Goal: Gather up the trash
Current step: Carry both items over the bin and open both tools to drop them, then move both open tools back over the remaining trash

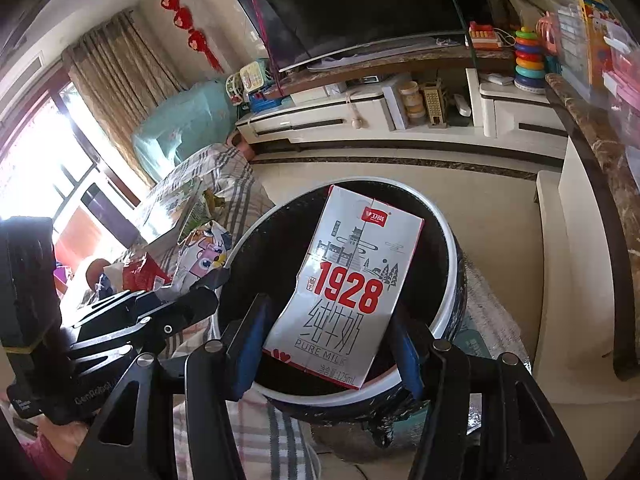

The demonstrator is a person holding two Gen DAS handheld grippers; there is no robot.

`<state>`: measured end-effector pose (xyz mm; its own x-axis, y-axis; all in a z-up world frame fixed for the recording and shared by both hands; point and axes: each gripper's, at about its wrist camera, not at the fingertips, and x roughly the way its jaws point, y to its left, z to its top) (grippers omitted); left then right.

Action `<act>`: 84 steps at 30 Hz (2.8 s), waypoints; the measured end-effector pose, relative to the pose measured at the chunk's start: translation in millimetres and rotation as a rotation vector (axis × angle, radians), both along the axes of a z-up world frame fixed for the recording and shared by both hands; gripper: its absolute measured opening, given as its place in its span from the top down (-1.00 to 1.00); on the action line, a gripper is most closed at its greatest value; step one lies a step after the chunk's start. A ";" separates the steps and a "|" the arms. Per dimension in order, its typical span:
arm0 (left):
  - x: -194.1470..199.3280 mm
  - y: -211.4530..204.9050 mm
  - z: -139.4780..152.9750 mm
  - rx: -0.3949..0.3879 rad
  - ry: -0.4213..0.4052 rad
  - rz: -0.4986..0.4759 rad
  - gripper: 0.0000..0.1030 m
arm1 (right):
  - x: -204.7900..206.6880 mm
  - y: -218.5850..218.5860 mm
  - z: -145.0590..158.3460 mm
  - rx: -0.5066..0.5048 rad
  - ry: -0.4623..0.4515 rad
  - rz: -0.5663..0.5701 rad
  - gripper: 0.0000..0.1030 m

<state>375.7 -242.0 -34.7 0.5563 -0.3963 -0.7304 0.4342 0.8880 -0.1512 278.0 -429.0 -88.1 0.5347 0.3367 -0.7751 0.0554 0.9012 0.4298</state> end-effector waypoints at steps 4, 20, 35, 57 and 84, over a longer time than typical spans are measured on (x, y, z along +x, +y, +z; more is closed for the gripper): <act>4.1 -3.9 -1.8 0.006 0.004 -0.003 0.36 | 1.9 -2.7 -0.7 -0.007 0.005 -0.002 -0.11; 8.3 -2.3 -4.7 0.008 0.013 0.044 0.00 | 8.1 -14.2 -5.0 0.011 0.021 -0.019 -0.21; -61.2 62.1 -10.6 -0.056 0.037 0.172 -0.18 | -21.1 16.6 3.8 0.039 -0.021 -0.010 -0.57; -173.1 159.2 -4.2 -0.030 0.042 0.351 -0.21 | -64.3 125.6 7.4 0.050 -0.064 0.182 -0.73; -180.4 239.9 0.9 0.016 0.069 0.372 -0.38 | -48.5 205.2 -4.8 0.041 -0.069 0.411 -0.73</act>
<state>195.2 -2.1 -33.8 0.6096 -0.1646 -0.7754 0.0706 0.9856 -0.1538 229.5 -223.7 -92.9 0.3996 0.5628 -0.7236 -0.3353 0.8244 0.4560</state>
